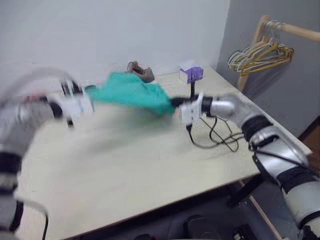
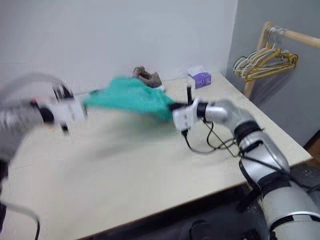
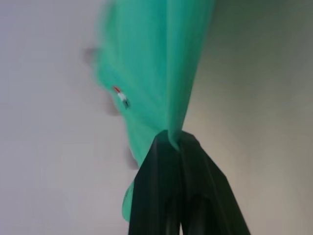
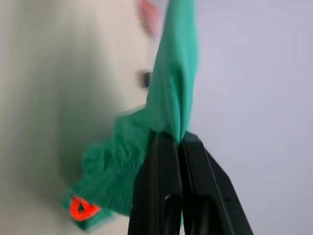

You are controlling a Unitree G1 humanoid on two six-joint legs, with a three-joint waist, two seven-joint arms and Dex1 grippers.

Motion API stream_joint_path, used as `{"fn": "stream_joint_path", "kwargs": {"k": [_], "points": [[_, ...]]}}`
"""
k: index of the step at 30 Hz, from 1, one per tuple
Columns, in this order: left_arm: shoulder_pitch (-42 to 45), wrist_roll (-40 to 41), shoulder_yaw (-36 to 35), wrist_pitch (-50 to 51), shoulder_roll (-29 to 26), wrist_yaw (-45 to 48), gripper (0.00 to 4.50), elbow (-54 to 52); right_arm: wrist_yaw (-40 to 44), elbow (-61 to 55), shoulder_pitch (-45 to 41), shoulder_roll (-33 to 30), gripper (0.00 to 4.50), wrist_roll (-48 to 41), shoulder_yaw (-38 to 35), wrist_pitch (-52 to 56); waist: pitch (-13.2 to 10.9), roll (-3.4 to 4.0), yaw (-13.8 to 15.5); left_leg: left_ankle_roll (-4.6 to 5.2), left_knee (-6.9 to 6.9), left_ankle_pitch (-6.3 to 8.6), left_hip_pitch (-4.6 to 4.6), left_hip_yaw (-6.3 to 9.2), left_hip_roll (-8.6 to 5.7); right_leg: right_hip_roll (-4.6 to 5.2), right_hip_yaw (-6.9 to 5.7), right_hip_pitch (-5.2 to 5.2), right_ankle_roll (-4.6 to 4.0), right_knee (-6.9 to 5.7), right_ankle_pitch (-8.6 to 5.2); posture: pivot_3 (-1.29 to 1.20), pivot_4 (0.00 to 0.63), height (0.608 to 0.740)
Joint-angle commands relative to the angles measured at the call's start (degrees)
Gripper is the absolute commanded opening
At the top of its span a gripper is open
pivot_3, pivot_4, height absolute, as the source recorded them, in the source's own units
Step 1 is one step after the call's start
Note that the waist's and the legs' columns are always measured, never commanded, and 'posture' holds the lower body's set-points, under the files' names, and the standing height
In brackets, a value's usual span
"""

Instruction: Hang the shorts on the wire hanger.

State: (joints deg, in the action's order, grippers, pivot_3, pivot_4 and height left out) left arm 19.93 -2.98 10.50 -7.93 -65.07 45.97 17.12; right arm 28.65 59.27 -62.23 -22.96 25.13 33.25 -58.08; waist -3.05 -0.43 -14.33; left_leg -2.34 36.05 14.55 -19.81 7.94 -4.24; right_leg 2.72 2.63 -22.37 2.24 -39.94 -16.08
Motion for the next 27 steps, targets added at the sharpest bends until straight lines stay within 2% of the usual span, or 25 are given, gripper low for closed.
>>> {"fn": "stream_joint_path", "kwargs": {"k": [1,4,6,8,10,11,13,17,27], "points": [[-16.87,13.24,-10.92,16.14,-4.75,8.27,0.00,-19.18,12.38,-12.69,6.85,-2.09,0.04,-8.31,0.86,1.80,0.01,-0.22,0.15,-0.03,0.09,0.02,-0.09,0.10,0.04,-0.03,-0.08,-0.05,-0.31,-0.14,0.17,-0.12,0.000,0.740],[-30.88,17.05,-16.37,23.24,-5.45,12.18,0.00,-29.09,22.84,-23.88,14.44,-5.24,0.04,-14.88,1.58,8.79,0.07,-0.33,1.13,-0.07,0.09,0.07,-0.58,0.38,0.13,-0.10,-0.29,-0.38,-0.35,0.00,0.18,-0.12,0.000,0.740],[-36.33,17.84,-19.24,25.74,-5.58,13.87,0.00,-32.73,30.40,-30.65,18.32,-8.40,0.04,-19.10,1.97,14.52,0.08,-0.30,2.54,-0.07,0.12,0.08,-0.58,0.41,0.13,-0.10,-0.34,-0.27,-0.36,0.13,0.18,-0.12,0.000,0.740],[-39.29,18.94,-21.35,27.84,-5.50,15.49,0.00,-35.69,37.26,-36.69,21.27,-12.28,0.04,-22.54,1.94,20.39,0.00,-0.16,3.87,0.00,0.02,0.14,0.05,0.39,0.14,-0.14,-0.39,0.51,-0.15,0.63,-0.01,-0.12,0.000,0.740],[-41.55,19.72,-22.50,29.04,-5.47,17.35,0.00,-38.21,42.13,-42.43,23.86,-15.80,0.04,-25.53,0.93,27.02,0.00,-0.19,5.26,0.01,0.01,0.15,0.42,0.48,0.14,-0.16,-0.47,1.11,-0.22,0.97,0.05,-0.12,0.000,0.740],[-42.32,19.98,-22.81,29.40,-5.34,18.01,0.00,-39.13,43.63,-44.80,24.88,-17.04,0.04,-26.60,0.33,29.74,0.00,-0.22,5.80,0.00,0.01,0.17,0.59,0.49,0.11,-0.16,-0.42,1.33,-0.52,1.02,-0.13,-0.12,0.000,0.740],[-42.95,20.81,-22.83,30.61,-4.80,18.62,0.00,-40.92,45.91,-48.97,26.67,-19.48,0.04,-27.97,-0.68,33.95,0.00,-0.23,6.74,0.03,0.01,0.21,0.90,0.42,0.07,-0.15,-0.30,1.68,-0.69,1.05,-0.24,-0.13,0.000,0.740],[-43.49,21.55,-21.58,32.52,-3.71,18.96,0.00,-43.81,48.36,-55.76,29.74,-23.10,0.04,-29.44,-2.31,40.82,0.01,-0.24,7.72,0.00,0.02,0.24,0.94,0.44,0.09,-0.14,-0.35,1.71,-0.70,1.05,-0.25,-0.13,0.000,0.740],[-44.83,21.96,-21.28,32.34,-2.70,21.54,0.00,-45.09,49.74,-63.46,32.52,-23.21,0.04,-28.70,-2.87,50.73,0.00,-0.24,7.87,-0.11,0.02,0.40,0.94,0.04,0.33,-0.21,-0.34,1.53,-0.70,1.03,-0.25,-0.14,0.000,0.740]]}}
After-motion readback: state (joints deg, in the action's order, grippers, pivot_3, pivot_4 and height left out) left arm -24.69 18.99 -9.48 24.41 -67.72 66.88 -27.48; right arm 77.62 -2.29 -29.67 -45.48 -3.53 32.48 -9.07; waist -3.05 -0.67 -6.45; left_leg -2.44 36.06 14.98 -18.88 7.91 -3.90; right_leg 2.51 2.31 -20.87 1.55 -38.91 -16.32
